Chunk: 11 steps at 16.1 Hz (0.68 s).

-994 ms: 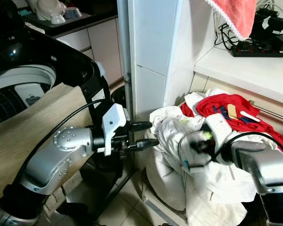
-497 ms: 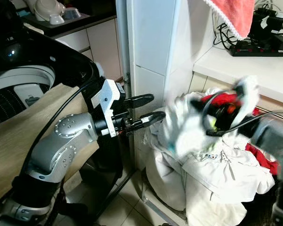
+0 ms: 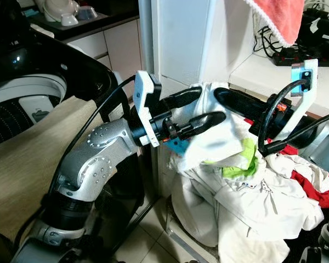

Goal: Clothes washing

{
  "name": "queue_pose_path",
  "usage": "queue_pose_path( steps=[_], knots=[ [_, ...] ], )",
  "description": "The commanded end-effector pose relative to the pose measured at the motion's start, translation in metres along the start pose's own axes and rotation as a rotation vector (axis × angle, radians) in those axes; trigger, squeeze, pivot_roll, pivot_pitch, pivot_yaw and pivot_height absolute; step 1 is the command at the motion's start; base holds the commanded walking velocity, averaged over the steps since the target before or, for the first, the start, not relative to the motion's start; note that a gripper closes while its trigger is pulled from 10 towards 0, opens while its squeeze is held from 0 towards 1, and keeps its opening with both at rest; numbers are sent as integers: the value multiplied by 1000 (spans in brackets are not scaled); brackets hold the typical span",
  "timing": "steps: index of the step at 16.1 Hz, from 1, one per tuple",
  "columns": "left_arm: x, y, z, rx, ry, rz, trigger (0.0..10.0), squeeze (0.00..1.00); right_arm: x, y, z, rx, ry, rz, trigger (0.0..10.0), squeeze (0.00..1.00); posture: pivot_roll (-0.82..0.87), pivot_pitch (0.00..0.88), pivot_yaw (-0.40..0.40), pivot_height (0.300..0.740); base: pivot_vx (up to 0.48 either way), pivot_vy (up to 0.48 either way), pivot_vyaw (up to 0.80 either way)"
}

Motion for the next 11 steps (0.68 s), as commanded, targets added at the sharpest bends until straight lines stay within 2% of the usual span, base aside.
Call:
queue_pose_path(
  steps=[1, 3, 5, 6, 7, 8, 11],
  knots=[
    [6, 6, 2, -37, 17, -8, 10000, 0, 4, -10, 3, 32, 0, -24, 0, 0, -137, 0, 49, 740, 0, 0, 0],
    [0, 19, 2, -86, 11, -47, 10000, 0, 4, -11, 3, 32, 2, -20, 0, 0, -137, 0, 51, 740, 0, 0, 0],
    [-16, 25, 2, -106, -74, 41, 10000, 0, 3, -12, 4, 34, 2, -15, 0, 0, -139, 0, 53, 740, 0, 0, 0],
    [-24, 19, 4, -58, -111, 82, 10000, 0, 4, -13, 4, 37, 6, -14, 0, 0, -139, 0, 53, 740, 0, 0, 0],
    [-28, 10, 6, -4, -136, 115, 10000, 75, 4, -14, 4, 39, 7, -14, 0, 0, -139, 0, 53, 740, 0, 0, 0],
    [-29, 7, 6, 13, -143, 130, 10000, 1000, 4, -14, 4, 37, 8, -14, 0, 0, -143, 0, 56, 740, 0, 0, 0],
    [-26, 3, 8, 38, -136, 152, 10000, 1000, 3, -15, 4, 33, 4, -11, 0, 0, -142, 0, 55, 740, 0, 0, 0]
  ],
)
Point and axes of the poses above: a point about 5 cm out from each wrist's last joint towards the gripper, its own z axis pointing out of the wrist towards the gripper, its own x axis along the axis of the wrist's last joint, y = z × x, the point moved 6 cm from there along z, pointing out of the wrist towards the gripper, and after that the axes turned 10 degrees about z, right-handed, at the moved point
